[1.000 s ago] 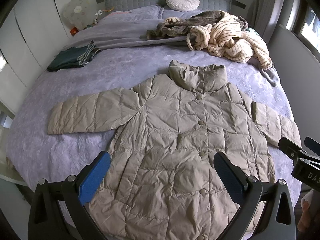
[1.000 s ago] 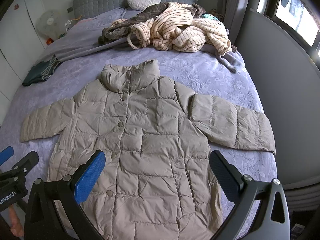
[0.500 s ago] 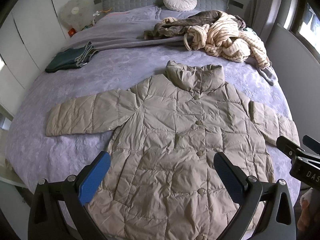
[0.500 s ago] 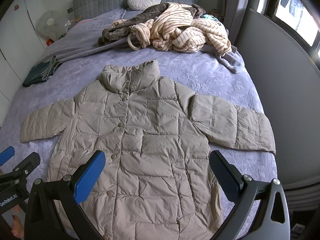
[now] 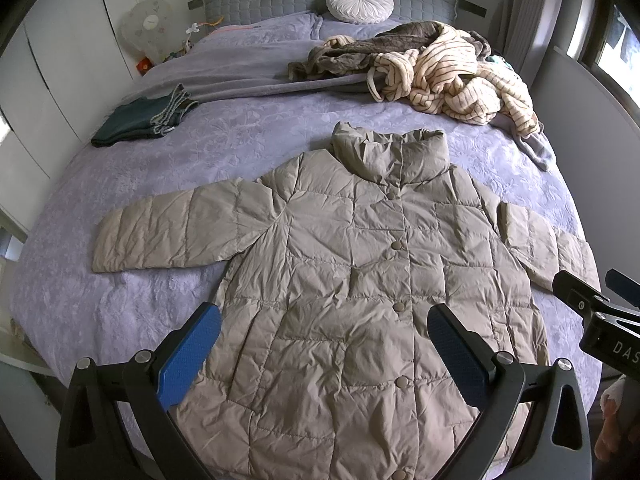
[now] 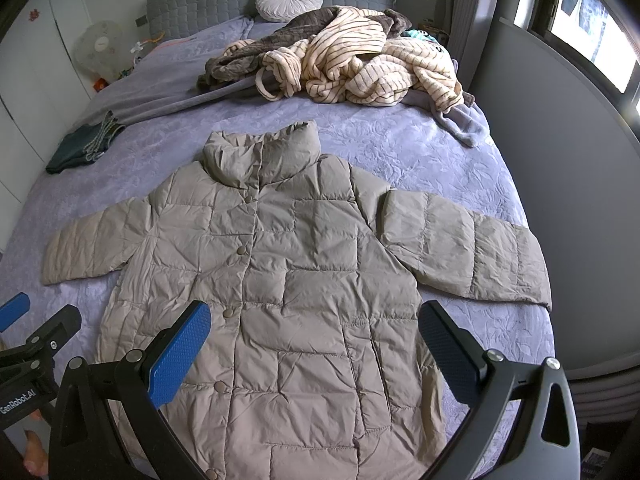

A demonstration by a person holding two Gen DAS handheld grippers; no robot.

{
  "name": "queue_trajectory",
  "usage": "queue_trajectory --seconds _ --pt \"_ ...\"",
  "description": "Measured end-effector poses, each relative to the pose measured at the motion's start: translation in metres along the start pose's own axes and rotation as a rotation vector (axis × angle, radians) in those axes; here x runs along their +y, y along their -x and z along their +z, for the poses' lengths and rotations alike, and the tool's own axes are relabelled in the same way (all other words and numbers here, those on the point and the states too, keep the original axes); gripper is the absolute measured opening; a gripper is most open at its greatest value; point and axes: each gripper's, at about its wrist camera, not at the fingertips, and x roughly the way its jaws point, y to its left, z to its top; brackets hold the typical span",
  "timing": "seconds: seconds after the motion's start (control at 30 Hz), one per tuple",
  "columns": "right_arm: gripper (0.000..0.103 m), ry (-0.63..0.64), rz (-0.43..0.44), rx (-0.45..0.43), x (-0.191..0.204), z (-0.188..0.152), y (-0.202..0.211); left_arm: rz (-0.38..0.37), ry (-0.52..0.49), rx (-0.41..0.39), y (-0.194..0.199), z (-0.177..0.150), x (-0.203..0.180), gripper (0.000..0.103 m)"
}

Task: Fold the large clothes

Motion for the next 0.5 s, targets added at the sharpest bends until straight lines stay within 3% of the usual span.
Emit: queue_trajectory --seconds 0.5 --pt "0.103 -0.002 0.0 -0.001 -0.0003 -0.0002 0.0003 0.0 -0.002 0.0 0.0005 -0.0009 -0.0006 0.103"
